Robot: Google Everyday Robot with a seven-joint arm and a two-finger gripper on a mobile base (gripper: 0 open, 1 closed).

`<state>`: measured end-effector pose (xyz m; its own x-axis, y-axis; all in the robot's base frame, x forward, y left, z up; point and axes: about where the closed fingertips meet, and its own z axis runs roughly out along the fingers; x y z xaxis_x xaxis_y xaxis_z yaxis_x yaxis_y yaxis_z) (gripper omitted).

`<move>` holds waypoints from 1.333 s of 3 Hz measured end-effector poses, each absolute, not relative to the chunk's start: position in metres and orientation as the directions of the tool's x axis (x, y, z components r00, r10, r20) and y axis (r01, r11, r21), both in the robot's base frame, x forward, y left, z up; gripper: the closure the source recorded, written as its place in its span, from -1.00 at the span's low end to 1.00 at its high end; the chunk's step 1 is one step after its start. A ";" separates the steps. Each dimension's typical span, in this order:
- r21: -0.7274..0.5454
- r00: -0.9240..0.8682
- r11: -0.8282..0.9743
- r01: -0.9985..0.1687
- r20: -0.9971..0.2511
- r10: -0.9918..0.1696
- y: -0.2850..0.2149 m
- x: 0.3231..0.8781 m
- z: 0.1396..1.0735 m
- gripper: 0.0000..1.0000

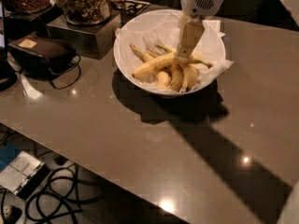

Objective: Pick banana from white bowl

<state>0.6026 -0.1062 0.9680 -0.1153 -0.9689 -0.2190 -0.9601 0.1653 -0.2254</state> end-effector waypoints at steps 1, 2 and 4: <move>-0.206 -0.120 0.165 -0.964 -0.216 -0.969 -0.103 0.613 0.958 -0.36; -0.187 -0.122 0.162 -0.969 -0.208 -0.971 -0.099 0.621 0.947 -0.34; -0.143 -0.115 0.144 -0.979 -0.189 -0.975 -0.089 0.629 0.924 -0.32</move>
Offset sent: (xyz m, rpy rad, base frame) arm 0.0149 0.0034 -0.0329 -0.0368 0.1106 0.0053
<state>0.6288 -0.0886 0.9237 -0.1154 -0.9752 -0.1889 -0.9792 0.1436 -0.1432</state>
